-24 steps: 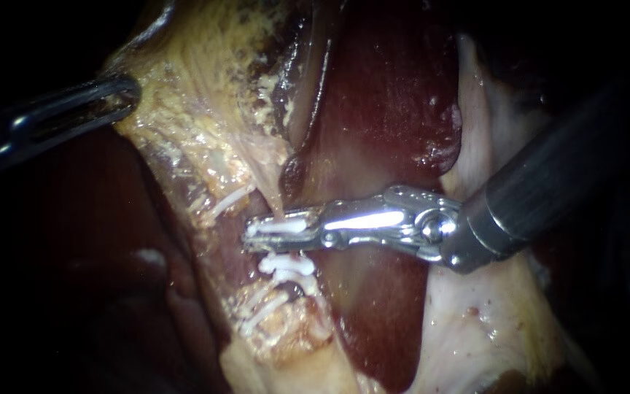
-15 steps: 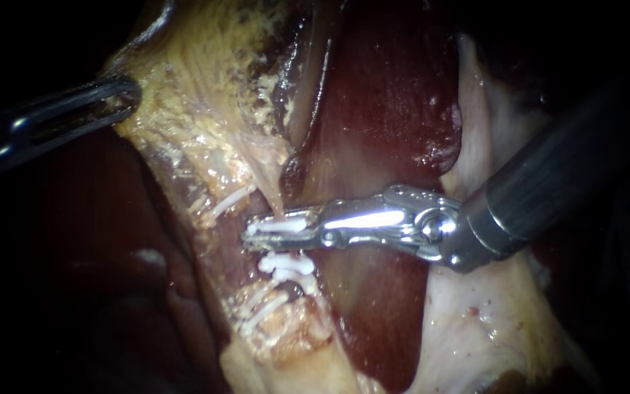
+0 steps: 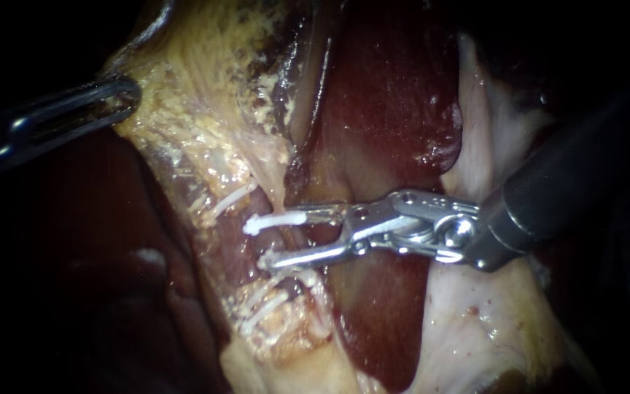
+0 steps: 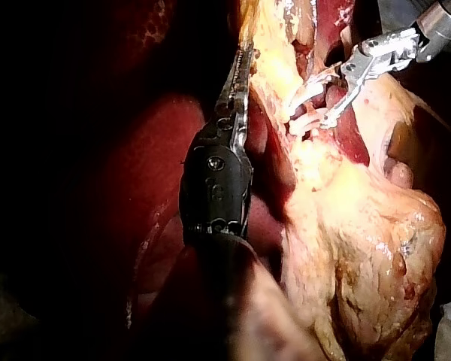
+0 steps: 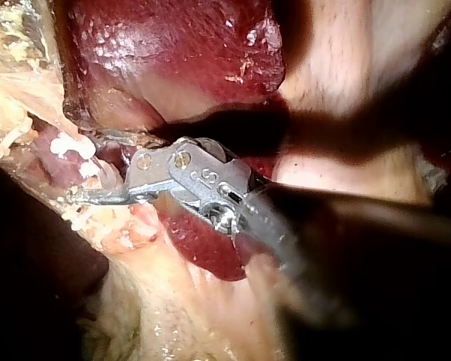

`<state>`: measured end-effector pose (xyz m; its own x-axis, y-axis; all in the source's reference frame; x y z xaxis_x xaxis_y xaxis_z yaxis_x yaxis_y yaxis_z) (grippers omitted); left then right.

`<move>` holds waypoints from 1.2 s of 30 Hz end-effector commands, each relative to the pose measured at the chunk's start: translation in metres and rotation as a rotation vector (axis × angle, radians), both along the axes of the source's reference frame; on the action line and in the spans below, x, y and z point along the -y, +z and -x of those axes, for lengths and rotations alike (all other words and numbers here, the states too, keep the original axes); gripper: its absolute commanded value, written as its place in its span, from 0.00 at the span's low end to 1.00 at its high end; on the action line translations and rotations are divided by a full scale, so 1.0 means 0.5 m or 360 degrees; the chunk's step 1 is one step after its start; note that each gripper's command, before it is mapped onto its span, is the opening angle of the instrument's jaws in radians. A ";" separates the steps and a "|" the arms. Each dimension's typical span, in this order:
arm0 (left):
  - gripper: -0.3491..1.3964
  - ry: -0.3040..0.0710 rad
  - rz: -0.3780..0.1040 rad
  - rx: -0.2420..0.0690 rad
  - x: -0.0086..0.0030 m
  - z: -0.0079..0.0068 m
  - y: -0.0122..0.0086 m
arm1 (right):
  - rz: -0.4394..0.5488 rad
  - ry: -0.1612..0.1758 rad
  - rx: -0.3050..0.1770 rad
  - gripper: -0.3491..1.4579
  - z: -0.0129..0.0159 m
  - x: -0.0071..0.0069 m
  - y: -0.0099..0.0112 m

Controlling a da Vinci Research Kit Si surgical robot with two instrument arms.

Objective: Going back third clip right tube

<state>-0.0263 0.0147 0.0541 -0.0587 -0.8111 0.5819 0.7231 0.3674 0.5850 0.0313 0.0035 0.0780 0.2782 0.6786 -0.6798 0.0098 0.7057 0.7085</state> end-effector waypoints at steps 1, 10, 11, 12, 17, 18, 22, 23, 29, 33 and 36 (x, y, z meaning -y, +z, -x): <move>0.00 0.0000 0.0000 0.0000 0.0000 0.0000 0.0000 | 0.0030 -0.0009 -0.0006 0.52 0.0007 -0.0001 -0.0002; 0.00 -0.0003 0.0000 -0.0002 0.0004 0.0002 -0.0006 | 0.0381 -0.0130 -0.0111 0.52 0.0121 -0.0022 -0.0057; 0.00 -0.0004 0.0000 -0.0002 0.0004 0.0003 -0.0006 | 0.0406 -0.0133 -0.0115 0.52 0.0135 -0.0026 -0.0066; 0.00 -0.0004 0.0000 -0.0002 0.0004 0.0003 -0.0006 | 0.0432 -0.0137 -0.0118 0.52 0.0148 -0.0028 -0.0076; 0.00 -0.0006 0.0002 -0.0004 0.0006 0.0008 -0.0003 | 0.0527 -0.0145 -0.0127 0.52 0.0199 -0.0049 -0.0131; 0.00 -0.0008 0.0004 -0.0006 0.0009 0.0011 0.0000 | 0.0541 -0.0149 -0.0132 0.52 0.0204 -0.0054 -0.0140; 0.00 0.0000 0.0013 0.0004 0.0027 0.0037 0.0017 | 0.0577 -0.0155 -0.0138 0.52 0.0215 -0.0065 -0.0165; 0.00 0.0004 0.0015 0.0008 0.0031 0.0044 0.0023 | 0.0576 -0.0152 -0.0142 0.52 0.0216 -0.0065 -0.0167; 0.00 0.0053 -0.0003 -0.0007 0.0050 0.0096 0.0093 | 0.0585 -0.0155 -0.0144 0.52 0.0218 -0.0066 -0.0166; 0.00 0.0095 -0.0035 -0.0026 0.0064 0.0145 0.0157 | 0.0584 -0.0148 -0.0150 0.52 0.0220 -0.0066 -0.0167; 0.00 0.0128 -0.0055 -0.0036 0.0070 0.0185 0.0196 | 0.0583 -0.0147 -0.0150 0.52 0.0221 -0.0068 -0.0168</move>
<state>-0.0361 0.0112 0.0643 0.0205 -0.8316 0.5550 0.7048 0.4058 0.5818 0.0203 0.0069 0.0697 0.2508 0.3611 -0.8981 0.1387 0.9048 0.4025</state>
